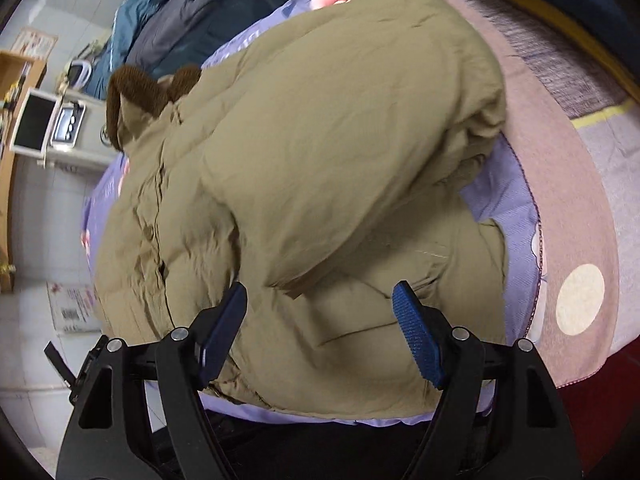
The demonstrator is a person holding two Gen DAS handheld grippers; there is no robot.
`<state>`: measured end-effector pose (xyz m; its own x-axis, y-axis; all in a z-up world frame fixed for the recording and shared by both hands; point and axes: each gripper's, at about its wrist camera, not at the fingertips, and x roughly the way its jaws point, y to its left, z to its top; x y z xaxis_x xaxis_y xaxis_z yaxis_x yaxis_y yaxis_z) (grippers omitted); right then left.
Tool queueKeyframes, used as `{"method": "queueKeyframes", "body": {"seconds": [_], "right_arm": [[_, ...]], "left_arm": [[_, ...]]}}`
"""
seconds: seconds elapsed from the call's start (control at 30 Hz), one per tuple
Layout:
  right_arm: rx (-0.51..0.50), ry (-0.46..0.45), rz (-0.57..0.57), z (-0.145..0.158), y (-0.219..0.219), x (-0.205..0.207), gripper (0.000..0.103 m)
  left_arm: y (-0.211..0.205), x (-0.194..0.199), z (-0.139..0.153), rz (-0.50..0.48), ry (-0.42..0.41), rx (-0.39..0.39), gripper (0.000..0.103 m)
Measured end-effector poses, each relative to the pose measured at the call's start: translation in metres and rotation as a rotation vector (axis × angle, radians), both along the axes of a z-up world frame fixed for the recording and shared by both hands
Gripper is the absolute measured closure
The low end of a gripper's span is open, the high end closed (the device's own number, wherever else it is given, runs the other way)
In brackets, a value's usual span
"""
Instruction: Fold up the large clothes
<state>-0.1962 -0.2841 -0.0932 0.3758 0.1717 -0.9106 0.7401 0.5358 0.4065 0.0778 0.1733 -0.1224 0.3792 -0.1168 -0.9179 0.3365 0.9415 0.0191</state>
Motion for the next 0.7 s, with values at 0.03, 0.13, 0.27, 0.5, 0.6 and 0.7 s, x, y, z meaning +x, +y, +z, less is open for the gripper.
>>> {"method": "queueKeyframes", "body": {"seconds": [0.03, 0.13, 0.27, 0.5, 0.6, 0.7], "right_arm": [[0.003, 0.004, 0.007, -0.001, 0.001, 0.001, 0.028], [-0.005, 0.010, 0.039, 0.004, 0.008, 0.003, 0.028], [-0.035, 0.038, 0.065, 0.008, 0.019, -0.004, 0.028], [-0.011, 0.077, -0.010, 0.001, 0.028, -0.044, 0.028], [-0.006, 0.106, -0.028, -0.006, 0.033, -0.061, 0.028], [-0.010, 0.140, -0.049, -0.013, 0.035, -0.074, 0.028]], "left_arm": [[-0.005, -0.002, -0.007, -0.028, 0.022, 0.005, 0.008], [-0.025, -0.011, -0.018, -0.133, 0.067, -0.085, 0.008], [-0.063, -0.024, -0.034, -0.340, 0.076, -0.107, 0.008], [-0.123, -0.017, -0.076, -0.486, 0.153, -0.074, 0.014], [-0.140, -0.006, -0.084, -0.468, 0.228, -0.090, 0.053], [-0.148, -0.005, -0.064, -0.494, 0.235, -0.102, 0.080]]}}
